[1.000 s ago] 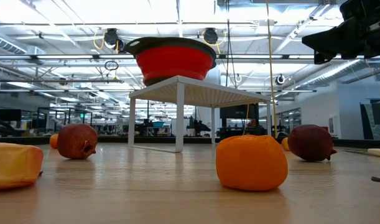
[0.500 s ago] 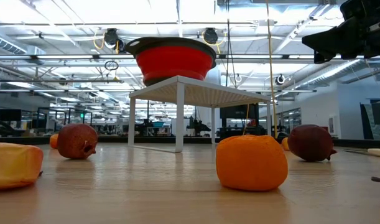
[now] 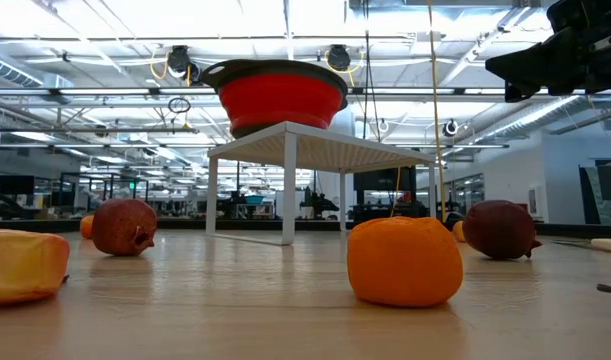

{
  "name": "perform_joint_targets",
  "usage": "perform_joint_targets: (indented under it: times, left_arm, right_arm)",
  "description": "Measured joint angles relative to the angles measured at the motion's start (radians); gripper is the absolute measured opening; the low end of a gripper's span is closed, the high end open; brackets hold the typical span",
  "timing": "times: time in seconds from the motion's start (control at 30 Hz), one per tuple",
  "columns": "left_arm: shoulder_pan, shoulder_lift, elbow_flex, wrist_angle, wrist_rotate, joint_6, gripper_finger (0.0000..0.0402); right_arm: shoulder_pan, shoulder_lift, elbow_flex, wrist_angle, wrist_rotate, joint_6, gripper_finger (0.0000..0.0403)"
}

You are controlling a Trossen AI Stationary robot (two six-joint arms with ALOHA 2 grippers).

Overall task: Pick & Place Fruit
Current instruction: Put the left kiwi into the red strainer bowl on the shelf

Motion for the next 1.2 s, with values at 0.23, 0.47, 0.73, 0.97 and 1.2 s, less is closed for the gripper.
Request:
perform_joint_targets:
  times: [0.23,0.47,0.73,0.97,1.2]
  left_arm:
    - [0.0,0.0,0.0,0.156,-0.102,-0.027,0.0209]
    - [0.0,0.0,0.0,0.263,-0.217,-0.045,0.0209]
    - [0.0,0.0,0.0,0.329,-0.292,-0.046,0.0209]
    - [0.0,0.0,0.0,0.324,-0.314,-0.068,0.0209]
    - [-0.001,0.0,0.0,0.104,-0.834,-0.161,0.0209]
  right_arm:
    - [0.0,0.0,0.0,0.0,0.0,0.0,0.0]
    - [0.0,0.0,0.0,0.0,0.0,0.0,0.0]
    - [0.0,0.0,0.0,0.0,0.0,0.0,0.0]
    - [0.0,0.0,0.0,0.0,0.0,0.0,0.0]
    - [0.0,0.0,0.0,0.0,0.0,0.0,0.0]
